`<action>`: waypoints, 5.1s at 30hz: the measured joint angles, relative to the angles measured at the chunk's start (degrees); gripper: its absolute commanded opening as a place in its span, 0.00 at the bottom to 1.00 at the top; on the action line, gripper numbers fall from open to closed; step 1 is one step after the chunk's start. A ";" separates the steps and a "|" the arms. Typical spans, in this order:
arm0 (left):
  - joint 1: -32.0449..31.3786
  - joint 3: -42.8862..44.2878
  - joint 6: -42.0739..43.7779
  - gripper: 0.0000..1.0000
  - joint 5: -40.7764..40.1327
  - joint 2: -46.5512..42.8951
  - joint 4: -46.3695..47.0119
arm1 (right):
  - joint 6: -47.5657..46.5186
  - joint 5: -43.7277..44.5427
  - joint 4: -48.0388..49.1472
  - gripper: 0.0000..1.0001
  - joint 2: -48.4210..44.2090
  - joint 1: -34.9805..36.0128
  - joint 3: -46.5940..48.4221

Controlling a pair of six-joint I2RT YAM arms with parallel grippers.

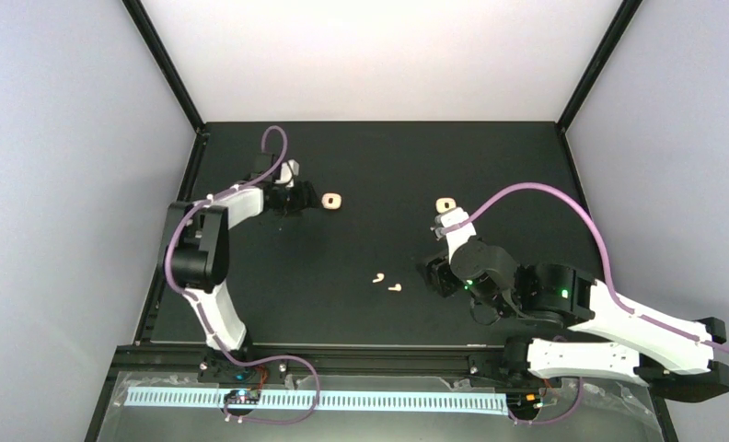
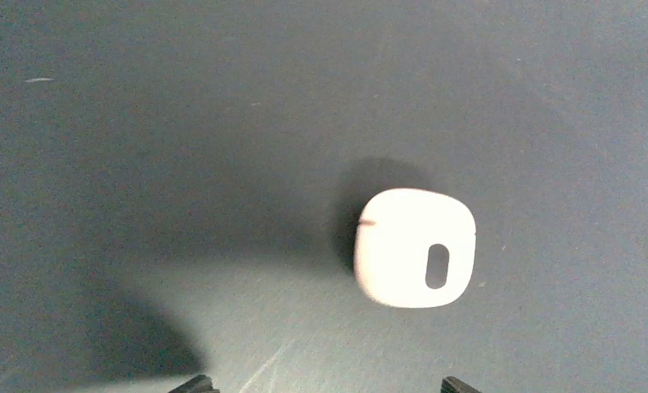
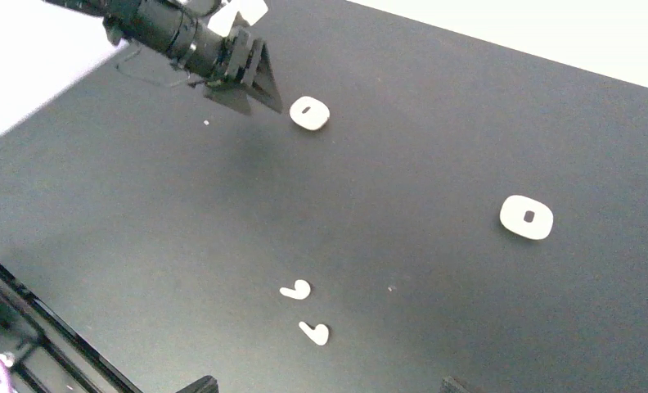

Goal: Insert the wireless bluetooth earbuds into the charging case
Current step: Place the charging case at the center of the board, then move the charging case to the center of the board.

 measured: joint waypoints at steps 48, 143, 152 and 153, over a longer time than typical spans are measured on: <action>-11.87 -35.74 -1.36 0.99 -18.29 -67.19 2.67 | -11.39 -20.79 24.65 0.71 59.82 -53.09 12.92; -23.52 -27.56 0.07 0.99 -14.62 -58.58 -4.11 | 23.34 -21.75 20.17 0.53 34.75 -36.33 -7.17; -32.59 -24.26 -10.12 0.99 -7.43 -45.03 -0.02 | 5.84 -27.76 28.50 0.29 40.37 -43.17 -8.63; -33.31 -24.00 -11.13 0.99 -6.78 -43.21 0.70 | 5.11 -28.81 29.40 0.28 40.85 -43.50 -9.25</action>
